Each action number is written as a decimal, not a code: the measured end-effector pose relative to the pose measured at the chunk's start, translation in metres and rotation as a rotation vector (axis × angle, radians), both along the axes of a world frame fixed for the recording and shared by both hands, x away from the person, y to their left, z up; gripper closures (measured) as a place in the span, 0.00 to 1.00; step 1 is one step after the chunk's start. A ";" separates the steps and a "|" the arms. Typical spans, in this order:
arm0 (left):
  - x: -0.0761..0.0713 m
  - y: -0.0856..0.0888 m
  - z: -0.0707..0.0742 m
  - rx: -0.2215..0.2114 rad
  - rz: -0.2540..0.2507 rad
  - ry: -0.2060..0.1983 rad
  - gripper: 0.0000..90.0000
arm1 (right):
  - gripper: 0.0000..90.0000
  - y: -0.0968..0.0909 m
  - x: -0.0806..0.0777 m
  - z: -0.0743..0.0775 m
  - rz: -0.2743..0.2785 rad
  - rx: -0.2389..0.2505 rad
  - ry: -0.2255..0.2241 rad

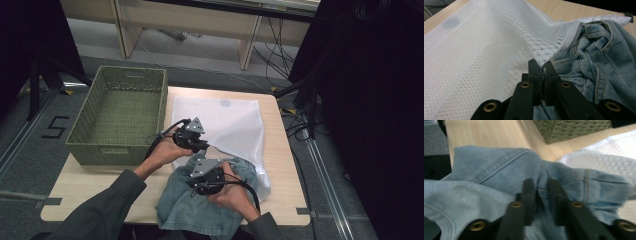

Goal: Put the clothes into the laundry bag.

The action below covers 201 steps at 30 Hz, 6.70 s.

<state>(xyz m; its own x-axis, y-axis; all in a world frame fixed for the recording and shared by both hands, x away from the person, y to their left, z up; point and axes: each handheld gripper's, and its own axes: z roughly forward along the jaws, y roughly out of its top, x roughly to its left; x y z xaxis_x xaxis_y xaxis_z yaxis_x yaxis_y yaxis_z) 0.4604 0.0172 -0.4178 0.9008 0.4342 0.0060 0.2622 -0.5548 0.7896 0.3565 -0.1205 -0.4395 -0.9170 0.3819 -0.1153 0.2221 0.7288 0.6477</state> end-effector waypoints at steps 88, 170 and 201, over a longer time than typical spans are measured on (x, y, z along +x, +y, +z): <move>-0.007 -0.010 0.023 -0.006 -0.041 -0.079 0.99 | 0.66 -0.130 0.043 0.009 -0.451 -0.008 0.047; -0.003 0.006 -0.012 0.020 0.078 -0.015 0.96 | 0.91 -0.053 0.081 -0.028 -0.449 0.016 -0.017; -0.047 0.013 -0.083 0.188 0.131 0.136 0.72 | 0.87 -0.061 0.072 -0.018 -0.442 0.044 0.032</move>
